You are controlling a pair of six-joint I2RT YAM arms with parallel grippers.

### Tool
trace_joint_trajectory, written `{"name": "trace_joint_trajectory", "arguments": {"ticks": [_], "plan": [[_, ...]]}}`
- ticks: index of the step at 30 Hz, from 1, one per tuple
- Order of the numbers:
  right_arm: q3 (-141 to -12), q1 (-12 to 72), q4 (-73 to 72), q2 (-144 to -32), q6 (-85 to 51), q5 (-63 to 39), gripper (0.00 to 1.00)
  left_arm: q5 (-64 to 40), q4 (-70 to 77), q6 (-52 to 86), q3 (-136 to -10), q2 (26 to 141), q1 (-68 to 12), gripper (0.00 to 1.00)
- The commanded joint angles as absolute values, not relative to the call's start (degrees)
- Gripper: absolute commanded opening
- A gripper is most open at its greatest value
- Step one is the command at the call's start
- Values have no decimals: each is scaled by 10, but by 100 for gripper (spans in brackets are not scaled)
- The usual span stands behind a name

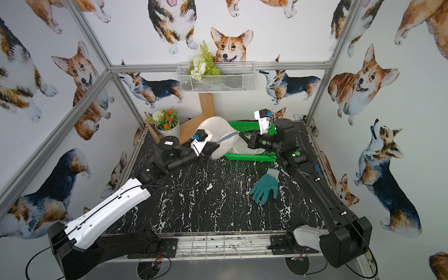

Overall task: Turn the laundry bag inside out
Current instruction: Zip the zipper on the laundry bag.

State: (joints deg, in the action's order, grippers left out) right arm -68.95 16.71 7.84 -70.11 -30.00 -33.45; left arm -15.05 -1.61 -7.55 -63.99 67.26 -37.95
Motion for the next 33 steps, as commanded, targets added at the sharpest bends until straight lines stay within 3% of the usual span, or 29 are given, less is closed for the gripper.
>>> {"name": "trace_joint_trajectory", "arguments": {"ticks": [1,3,6,14,19,33], "plan": [[-684,164,54,-697,-319,-328,0,-153,23,-62,-639,672,-379,0],[-684,167,41,-697,-325,-342,0,-147,8,-61,-646,679,-379,22],[-686,176,26,-694,-322,-362,0,-127,-33,-67,-664,695,-380,46],[-698,210,43,-700,-305,-373,0,-149,-72,-78,-720,735,-385,63],[-709,230,61,-709,-285,-379,0,-153,-70,-83,-733,746,-391,59],[-726,242,59,-716,-273,-404,0,-151,-88,-115,-741,749,-392,13]]}}
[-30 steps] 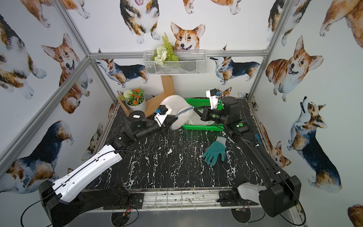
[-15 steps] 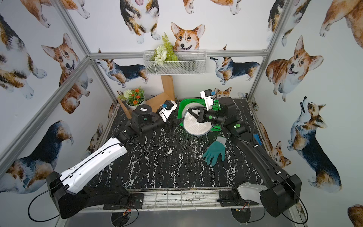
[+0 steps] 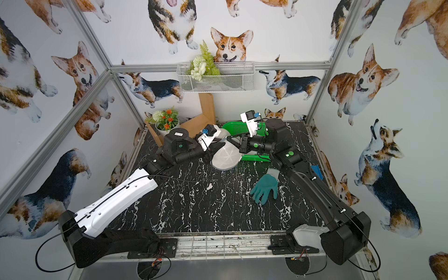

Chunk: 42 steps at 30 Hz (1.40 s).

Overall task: Turn the laundry bag inside out
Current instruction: Zip the zipper on the laundry bag.

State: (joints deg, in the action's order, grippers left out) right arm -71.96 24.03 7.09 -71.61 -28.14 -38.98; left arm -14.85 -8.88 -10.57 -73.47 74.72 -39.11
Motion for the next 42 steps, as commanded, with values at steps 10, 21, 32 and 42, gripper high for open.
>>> {"name": "trace_joint_trajectory", "arguments": {"ticks": [10,21,32,42], "plan": [[-715,214,69,-697,-282,-313,0,-158,-47,-103,-717,730,-392,0],[-679,161,64,-683,-315,-321,0,-159,79,-40,-639,679,-389,0],[-687,170,20,-680,-339,-404,0,-158,-19,-69,-697,728,-390,63],[-709,207,60,-688,-303,-424,0,-182,-20,-71,-724,750,-392,57]]}}
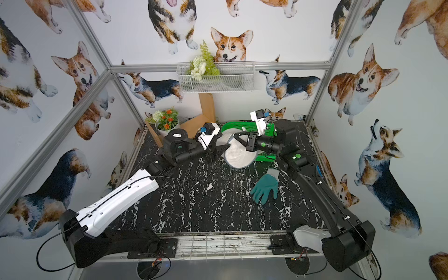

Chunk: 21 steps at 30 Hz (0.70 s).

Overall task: Turn the laundry bag inside out
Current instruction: Zip the zipper on the laundry bag.

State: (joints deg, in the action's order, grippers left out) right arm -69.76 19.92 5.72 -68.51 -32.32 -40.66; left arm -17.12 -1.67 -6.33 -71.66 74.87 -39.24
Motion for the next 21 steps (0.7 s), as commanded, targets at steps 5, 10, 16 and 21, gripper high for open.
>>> {"name": "trace_joint_trajectory", "arguments": {"ticks": [5,10,16,21], "plan": [[-720,218,57,-694,-301,-431,0,-184,-26,-74,-724,747,-393,33],[-722,220,60,-692,-300,-422,0,-189,-28,-77,-725,744,-392,7],[-725,215,84,-686,-281,-357,0,-196,-22,-81,-716,735,-392,0],[-715,202,84,-675,-289,-328,0,-200,-17,-82,-706,725,-392,0]]}}
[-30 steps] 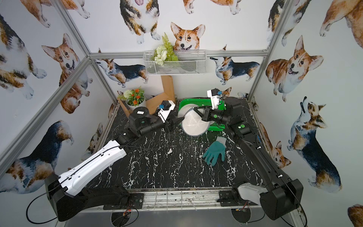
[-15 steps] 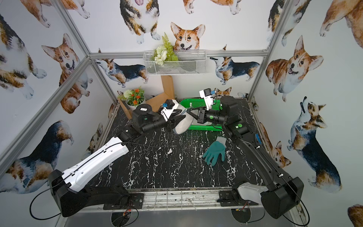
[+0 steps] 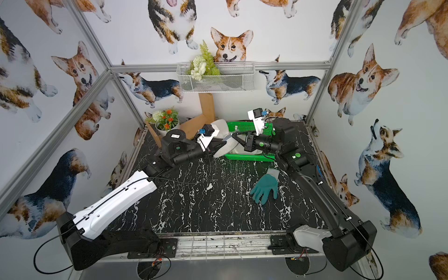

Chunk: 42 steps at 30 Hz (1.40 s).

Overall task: Turn the laundry bag inside out
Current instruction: Zip the zipper on the laundry bag, then place the laundry bag at the center of the board.

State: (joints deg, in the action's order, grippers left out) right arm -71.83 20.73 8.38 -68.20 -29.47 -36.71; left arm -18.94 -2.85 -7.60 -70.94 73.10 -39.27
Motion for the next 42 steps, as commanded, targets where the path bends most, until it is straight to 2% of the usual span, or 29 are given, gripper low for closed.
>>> {"name": "trace_joint_trajectory", "arguments": {"ticks": [1,22,23,24,26,27,29,32,38,42], "plan": [[-713,200,84,-673,-291,-324,0,-202,-16,-82,-705,724,-393,0],[-701,196,83,-677,-314,-334,0,-247,20,-27,-666,694,-388,0],[-702,196,83,-677,-314,-336,2,-250,25,-17,-662,692,-386,0],[-703,196,81,-677,-315,-339,10,-255,31,-7,-657,690,-384,0],[-700,196,69,-673,-321,-349,35,-272,47,23,-645,686,-373,0],[-697,195,65,-670,-324,-350,45,-282,59,41,-638,684,-366,0],[-680,187,52,-659,-329,-363,56,-318,99,94,-615,679,-345,0],[-620,157,14,-645,-357,-402,66,-374,183,187,-570,671,-310,0],[-475,139,-103,-593,-410,-459,74,-422,343,338,-481,650,-260,0],[-418,142,-195,-601,-455,-486,76,-436,378,377,-459,646,-250,0]]}}
